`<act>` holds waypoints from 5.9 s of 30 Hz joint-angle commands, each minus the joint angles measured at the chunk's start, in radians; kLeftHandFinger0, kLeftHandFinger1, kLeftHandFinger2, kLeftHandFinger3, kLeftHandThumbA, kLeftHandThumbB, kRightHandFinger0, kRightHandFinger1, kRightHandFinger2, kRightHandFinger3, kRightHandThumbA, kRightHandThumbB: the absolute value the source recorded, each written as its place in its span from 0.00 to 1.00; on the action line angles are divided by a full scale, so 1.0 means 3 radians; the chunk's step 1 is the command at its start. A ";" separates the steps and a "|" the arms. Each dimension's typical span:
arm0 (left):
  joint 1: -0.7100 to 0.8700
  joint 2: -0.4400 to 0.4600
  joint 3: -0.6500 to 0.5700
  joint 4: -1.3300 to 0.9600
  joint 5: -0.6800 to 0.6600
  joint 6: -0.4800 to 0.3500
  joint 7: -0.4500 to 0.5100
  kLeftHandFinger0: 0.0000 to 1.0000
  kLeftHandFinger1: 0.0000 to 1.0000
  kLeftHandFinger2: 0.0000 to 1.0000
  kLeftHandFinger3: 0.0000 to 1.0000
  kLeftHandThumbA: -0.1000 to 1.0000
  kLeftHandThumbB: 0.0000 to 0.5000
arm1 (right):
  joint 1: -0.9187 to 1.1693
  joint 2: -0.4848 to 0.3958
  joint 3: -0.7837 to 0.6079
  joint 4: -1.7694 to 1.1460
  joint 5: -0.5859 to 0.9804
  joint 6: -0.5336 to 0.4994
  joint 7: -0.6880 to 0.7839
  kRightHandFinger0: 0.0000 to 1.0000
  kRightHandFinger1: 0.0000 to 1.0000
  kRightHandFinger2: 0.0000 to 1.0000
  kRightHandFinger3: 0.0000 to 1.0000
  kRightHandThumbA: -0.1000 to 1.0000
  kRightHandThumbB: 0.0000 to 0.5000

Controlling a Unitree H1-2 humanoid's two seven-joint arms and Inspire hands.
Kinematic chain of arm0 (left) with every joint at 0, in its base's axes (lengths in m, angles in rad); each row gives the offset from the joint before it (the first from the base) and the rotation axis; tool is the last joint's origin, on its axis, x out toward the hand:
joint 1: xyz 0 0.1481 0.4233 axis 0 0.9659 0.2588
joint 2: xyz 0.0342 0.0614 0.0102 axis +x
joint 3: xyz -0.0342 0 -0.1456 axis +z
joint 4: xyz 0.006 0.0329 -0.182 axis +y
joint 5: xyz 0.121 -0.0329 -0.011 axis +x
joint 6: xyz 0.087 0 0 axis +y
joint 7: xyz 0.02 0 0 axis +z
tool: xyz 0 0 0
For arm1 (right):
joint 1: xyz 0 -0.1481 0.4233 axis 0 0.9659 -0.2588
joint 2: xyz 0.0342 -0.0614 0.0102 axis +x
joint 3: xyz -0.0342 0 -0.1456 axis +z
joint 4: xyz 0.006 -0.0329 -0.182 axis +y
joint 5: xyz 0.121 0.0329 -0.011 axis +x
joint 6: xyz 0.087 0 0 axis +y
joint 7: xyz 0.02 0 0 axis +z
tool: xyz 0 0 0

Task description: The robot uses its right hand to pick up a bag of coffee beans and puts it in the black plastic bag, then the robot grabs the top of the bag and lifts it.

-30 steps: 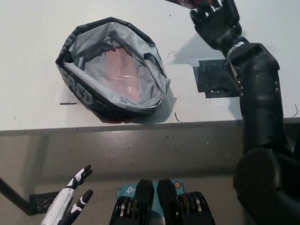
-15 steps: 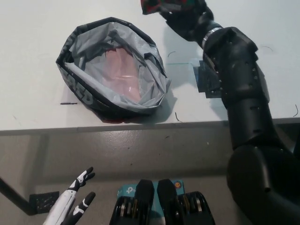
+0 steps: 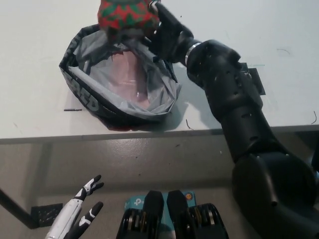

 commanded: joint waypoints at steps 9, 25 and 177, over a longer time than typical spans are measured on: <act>-0.0082 0.0120 -0.0028 -0.0037 0.0051 -0.0066 -0.0061 1.00 0.96 0.91 1.00 1.00 0.33 | -0.0382 -0.0118 0.0488 0.0434 -0.0501 -0.0585 0.0182 0.00 0.15 0.65 0.84 0.00 0.23; -0.0151 0.0153 -0.0060 -0.0024 0.0048 -0.0061 -0.0095 1.00 0.94 0.87 1.00 1.00 0.28 | -0.0355 -0.0182 0.0884 0.0352 -0.0972 -0.0699 0.0141 0.00 0.25 0.74 0.53 0.00 0.31; -0.0536 0.0222 -0.0159 -0.0022 0.0235 0.0129 -0.0231 0.86 0.73 0.78 1.00 1.00 0.24 | -0.1131 0.0096 -0.1056 -0.0119 -0.0176 0.0093 -0.0636 0.00 0.02 0.51 0.69 0.37 0.02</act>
